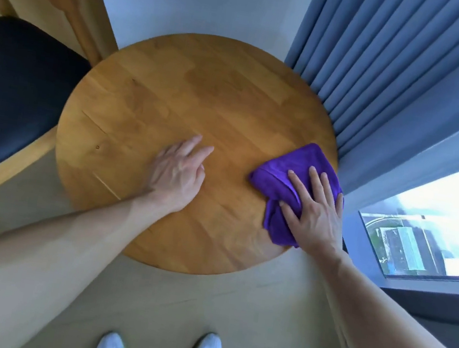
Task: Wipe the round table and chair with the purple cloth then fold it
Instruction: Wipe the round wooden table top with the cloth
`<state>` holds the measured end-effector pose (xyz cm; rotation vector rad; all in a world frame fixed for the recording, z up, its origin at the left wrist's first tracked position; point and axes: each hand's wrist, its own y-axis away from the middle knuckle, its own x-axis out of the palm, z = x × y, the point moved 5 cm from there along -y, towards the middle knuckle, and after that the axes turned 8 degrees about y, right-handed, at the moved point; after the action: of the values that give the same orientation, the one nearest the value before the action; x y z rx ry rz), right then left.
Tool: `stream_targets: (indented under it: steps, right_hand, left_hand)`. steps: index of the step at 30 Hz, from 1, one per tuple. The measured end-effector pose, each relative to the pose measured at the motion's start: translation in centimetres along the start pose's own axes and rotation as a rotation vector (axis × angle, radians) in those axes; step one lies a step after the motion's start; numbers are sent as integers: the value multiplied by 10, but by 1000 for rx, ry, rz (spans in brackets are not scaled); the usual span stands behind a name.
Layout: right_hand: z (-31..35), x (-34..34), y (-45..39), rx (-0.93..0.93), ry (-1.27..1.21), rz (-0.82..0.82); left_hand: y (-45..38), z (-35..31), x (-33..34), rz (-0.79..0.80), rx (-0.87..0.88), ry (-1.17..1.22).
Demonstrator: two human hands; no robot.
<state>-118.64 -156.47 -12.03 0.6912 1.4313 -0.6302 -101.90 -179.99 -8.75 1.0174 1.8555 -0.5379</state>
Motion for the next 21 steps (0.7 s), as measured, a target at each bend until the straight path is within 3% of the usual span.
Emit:
stream_targets:
  steps: [5,10,17,21]
  right_hand:
    - [9,1,7,59,-63,-35]
    - [59,4,52,183,-66,-95]
    - [182,4,91,-28,-105,-80]
    - [239,-3,84,-181,-236,-47]
  left_hand:
    - [4,-8,6,-9,14,-5]
    - [23,-3,5,-13,49,-38]
    - [35,22,-6,-103,-9,32]
    - [43,45,-43,-270,9,170]
